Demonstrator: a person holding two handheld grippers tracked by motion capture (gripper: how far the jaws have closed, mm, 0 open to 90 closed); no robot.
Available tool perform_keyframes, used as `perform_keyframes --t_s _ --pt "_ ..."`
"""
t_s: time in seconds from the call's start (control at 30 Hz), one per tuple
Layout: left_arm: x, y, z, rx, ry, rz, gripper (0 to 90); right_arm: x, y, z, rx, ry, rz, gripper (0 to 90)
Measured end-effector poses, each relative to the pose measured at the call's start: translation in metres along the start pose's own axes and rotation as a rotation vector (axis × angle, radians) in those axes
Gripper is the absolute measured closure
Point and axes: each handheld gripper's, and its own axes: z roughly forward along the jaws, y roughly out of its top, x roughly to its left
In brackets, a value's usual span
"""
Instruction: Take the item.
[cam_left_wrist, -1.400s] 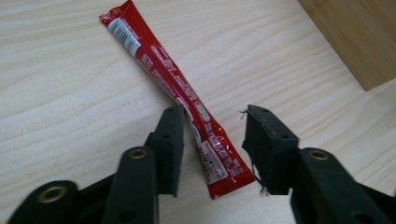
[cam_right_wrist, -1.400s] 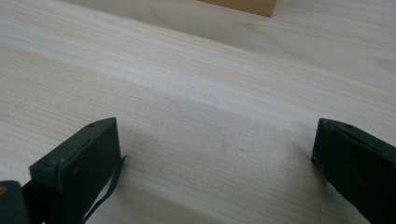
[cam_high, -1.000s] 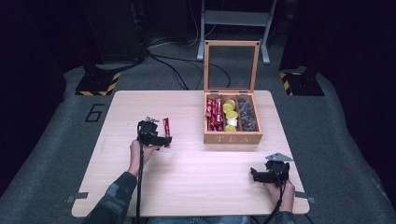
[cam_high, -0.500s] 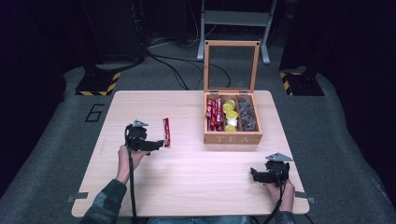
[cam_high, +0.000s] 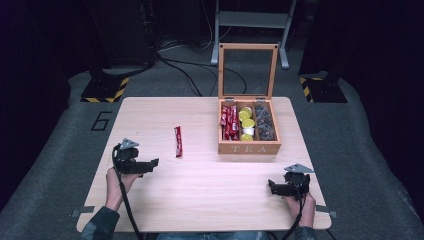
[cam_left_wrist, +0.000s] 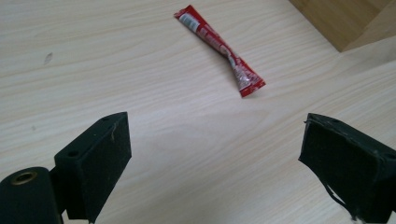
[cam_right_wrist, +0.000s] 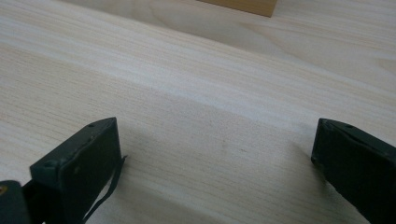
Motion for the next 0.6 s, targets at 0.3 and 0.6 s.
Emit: perform_keyframes --t_s 0.3,0.6 --pt "0.013 -0.032 -0.011 -0.003 0.056 -0.014 7.7 0.0 0.0 0.0 -0.001 0.0 -0.001 0.7" --pt "0.031 -0.063 -0.016 0.021 0.094 -0.06 7.1 0.0 0.0 0.0 0.0 -0.001 0.001 0.7"
